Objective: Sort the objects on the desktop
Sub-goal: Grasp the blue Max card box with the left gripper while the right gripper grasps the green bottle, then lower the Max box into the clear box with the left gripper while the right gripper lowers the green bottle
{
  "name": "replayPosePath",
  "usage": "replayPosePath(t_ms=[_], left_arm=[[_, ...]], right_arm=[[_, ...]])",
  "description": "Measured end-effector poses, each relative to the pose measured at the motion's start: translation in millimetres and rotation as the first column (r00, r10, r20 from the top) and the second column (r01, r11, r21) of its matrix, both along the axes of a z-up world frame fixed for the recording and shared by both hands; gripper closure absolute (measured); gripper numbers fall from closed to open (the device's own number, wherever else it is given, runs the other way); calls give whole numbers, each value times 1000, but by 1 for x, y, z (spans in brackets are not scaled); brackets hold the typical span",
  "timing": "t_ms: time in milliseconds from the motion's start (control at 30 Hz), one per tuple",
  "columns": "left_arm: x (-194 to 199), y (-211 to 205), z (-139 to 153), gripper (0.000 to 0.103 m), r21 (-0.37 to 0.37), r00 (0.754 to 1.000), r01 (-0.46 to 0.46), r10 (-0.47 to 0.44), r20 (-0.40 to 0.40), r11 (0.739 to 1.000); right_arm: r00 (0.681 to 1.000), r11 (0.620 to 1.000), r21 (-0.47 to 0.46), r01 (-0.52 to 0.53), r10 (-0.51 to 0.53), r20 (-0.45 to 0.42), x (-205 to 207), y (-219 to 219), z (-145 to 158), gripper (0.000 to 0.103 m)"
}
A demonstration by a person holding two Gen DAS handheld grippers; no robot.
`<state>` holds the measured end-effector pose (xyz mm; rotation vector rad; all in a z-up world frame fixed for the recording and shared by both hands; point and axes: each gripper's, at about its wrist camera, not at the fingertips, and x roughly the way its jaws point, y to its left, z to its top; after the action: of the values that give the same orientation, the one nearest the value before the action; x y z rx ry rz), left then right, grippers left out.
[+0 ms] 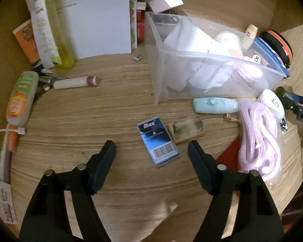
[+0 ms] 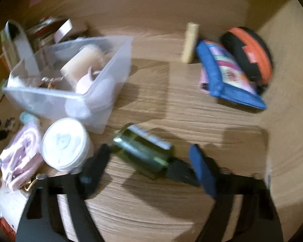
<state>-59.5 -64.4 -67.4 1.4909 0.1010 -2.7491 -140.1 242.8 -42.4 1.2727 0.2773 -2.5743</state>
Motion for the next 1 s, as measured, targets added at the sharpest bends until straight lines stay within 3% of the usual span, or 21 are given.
replayPosePath(t_ms=[133,167,233,567,633,700,1000], left_arm=[[-3,2,1,36,-12,1000,-1,0,-5,1000],[-3,0,1,42,-23,1000,-1,1,-5,1000],[-2,-4,2,46,-31,1000,0,0,-4,1000],[-5,-14,1,46,-46,1000,-9,9,2,999],[-8,-11,1,55,-50,1000,12,-13,-9,999],[-9,-6,2,76,-50,999,47,-48,-12,998],[1,-15,14,76,-6,998,9,-9,-61,1000]], right_arm=[[999,999,29,-35,35,22,-4,-10,-6,55],[999,999,26,-44,43,30,-4,-11,-7,59],[998,999,23,-49,48,28,-3,-11,-6,59],[997,998,24,-64,63,33,-2,-15,-5,59],[998,998,24,-61,61,30,-3,-16,-5,59],[998,998,23,-55,55,23,-5,-16,-6,58],[998,997,-78,-30,25,-57,3,-4,24,59]])
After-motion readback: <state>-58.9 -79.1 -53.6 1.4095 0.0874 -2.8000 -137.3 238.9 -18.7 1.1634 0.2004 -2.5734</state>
